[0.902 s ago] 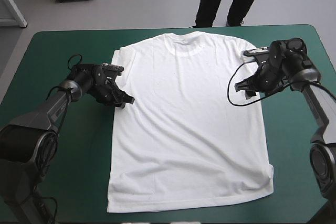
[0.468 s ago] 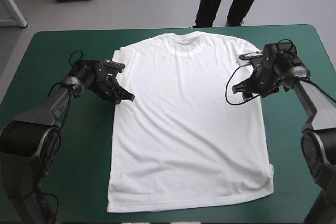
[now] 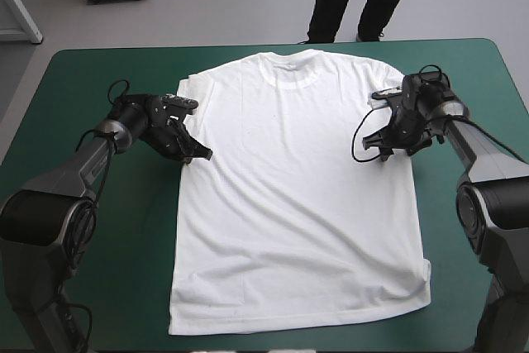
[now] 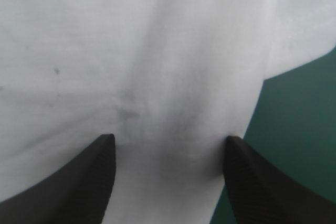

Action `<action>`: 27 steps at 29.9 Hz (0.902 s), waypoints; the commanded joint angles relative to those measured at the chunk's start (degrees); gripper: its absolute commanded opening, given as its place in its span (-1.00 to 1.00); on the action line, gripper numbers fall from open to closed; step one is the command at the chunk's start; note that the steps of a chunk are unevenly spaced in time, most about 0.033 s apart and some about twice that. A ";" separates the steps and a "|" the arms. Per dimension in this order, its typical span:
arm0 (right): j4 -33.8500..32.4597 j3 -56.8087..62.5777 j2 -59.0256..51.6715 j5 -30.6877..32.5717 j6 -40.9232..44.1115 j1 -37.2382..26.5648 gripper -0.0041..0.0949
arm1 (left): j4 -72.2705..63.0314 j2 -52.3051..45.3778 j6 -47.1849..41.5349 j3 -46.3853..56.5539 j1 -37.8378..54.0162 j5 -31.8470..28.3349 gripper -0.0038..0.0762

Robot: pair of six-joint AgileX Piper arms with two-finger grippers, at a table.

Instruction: Fold the cloth

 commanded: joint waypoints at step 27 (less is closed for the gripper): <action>5.19 -6.56 0.46 3.72 -0.43 -2.40 -0.95 | -2.89 -7.26 2.83 -0.26 -0.60 2.38 -0.96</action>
